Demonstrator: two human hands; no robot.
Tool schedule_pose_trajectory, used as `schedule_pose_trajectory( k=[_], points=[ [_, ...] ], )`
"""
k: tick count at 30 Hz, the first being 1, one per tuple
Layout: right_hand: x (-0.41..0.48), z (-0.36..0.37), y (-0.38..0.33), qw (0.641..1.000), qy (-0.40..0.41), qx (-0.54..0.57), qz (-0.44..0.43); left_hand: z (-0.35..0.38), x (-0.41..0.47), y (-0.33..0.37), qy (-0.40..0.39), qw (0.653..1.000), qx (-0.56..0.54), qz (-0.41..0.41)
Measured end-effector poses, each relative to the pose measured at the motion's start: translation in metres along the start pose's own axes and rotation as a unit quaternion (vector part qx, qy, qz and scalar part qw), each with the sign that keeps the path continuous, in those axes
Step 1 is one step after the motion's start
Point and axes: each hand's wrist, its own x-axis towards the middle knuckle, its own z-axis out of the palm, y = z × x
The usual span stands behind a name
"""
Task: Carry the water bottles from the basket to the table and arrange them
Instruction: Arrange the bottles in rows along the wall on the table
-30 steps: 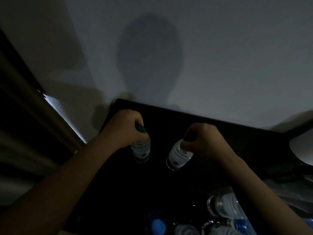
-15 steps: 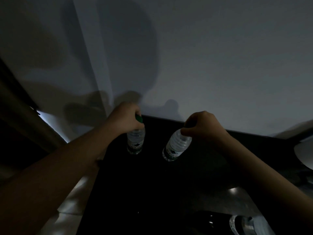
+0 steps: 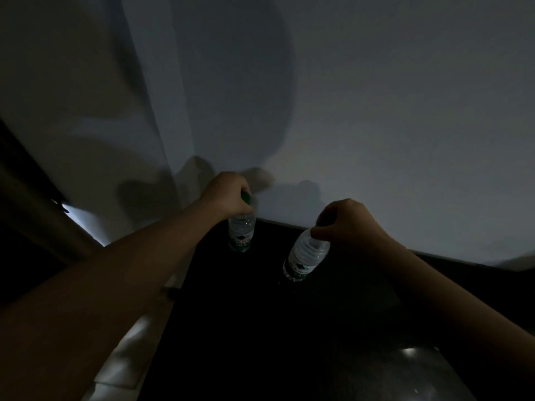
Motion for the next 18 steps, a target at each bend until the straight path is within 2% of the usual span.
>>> schedule_pose_trajectory(
  k=[18],
  points=[
    [0.035, 0.018, 0.008, 1.0, 0.004, 0.028, -0.007, 0.001, 0.056, -0.013, 0.003, 1.0, -0.025, 0.009]
  ],
)
